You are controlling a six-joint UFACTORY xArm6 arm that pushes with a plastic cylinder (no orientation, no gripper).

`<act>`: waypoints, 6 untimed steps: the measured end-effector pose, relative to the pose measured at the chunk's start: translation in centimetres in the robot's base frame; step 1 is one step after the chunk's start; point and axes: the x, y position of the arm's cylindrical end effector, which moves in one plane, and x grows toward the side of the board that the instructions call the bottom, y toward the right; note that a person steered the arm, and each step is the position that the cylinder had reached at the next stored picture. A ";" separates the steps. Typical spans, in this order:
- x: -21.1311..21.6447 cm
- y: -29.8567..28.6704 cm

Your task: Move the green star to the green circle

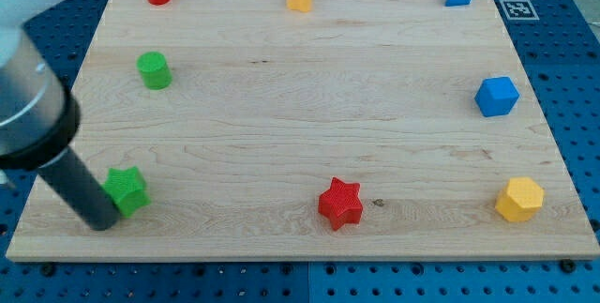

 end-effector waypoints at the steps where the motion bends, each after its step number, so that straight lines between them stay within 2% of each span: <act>1: -0.7 1.7; 6: -10.1 2.1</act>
